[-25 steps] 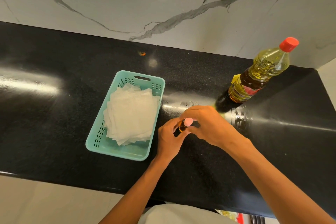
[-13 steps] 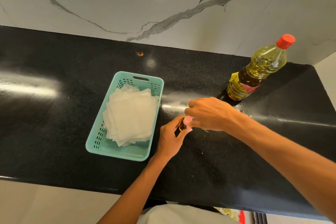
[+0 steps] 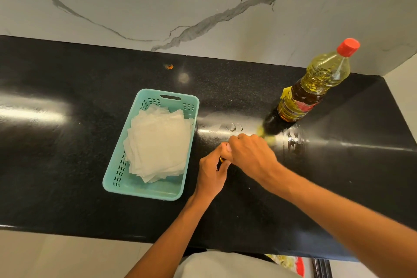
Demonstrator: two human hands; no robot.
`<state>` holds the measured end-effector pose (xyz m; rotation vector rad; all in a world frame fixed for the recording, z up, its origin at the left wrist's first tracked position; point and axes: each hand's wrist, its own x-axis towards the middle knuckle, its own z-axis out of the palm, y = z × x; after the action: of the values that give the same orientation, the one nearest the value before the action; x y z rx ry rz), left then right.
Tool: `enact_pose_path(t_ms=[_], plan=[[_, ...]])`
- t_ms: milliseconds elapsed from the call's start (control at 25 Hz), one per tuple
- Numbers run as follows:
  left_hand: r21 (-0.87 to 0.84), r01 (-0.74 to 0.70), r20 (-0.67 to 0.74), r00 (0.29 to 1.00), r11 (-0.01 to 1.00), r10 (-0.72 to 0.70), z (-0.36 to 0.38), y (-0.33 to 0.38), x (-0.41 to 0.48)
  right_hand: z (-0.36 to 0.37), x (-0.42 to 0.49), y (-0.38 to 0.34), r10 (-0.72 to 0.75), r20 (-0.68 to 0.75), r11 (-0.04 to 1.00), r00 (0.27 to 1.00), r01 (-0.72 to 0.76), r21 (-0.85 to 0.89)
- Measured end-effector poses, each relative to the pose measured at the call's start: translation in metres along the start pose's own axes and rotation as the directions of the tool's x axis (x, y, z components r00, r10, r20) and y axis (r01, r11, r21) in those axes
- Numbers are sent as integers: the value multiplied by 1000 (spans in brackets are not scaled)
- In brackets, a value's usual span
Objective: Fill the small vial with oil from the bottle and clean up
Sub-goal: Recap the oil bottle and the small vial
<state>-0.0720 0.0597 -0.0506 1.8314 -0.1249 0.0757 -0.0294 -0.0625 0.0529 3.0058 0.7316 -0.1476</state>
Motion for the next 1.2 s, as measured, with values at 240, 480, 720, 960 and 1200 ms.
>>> enact_pose_path(t_ms=[240,480,720,960,1200], plan=[[-12,30,53,998,999,-29,-5,2,3,-15,15,26,-245,106,963,964,254,-84],[43,72,49,996,996,-74,-5,4,2,-6,8,9,-49,-1,999,999,49,-22],[38,269,146,951,962,-272,-14,22,6,39,-44,-5,504,10,396,863,-242,886],[-111,379,-2,924,919,-381,-21,59,-4,66,-48,-9,432,-80,478,898,-153,865],[52,42,-100,994,998,-37,-47,110,-1,59,-6,3,526,-186,515,830,-137,846]])
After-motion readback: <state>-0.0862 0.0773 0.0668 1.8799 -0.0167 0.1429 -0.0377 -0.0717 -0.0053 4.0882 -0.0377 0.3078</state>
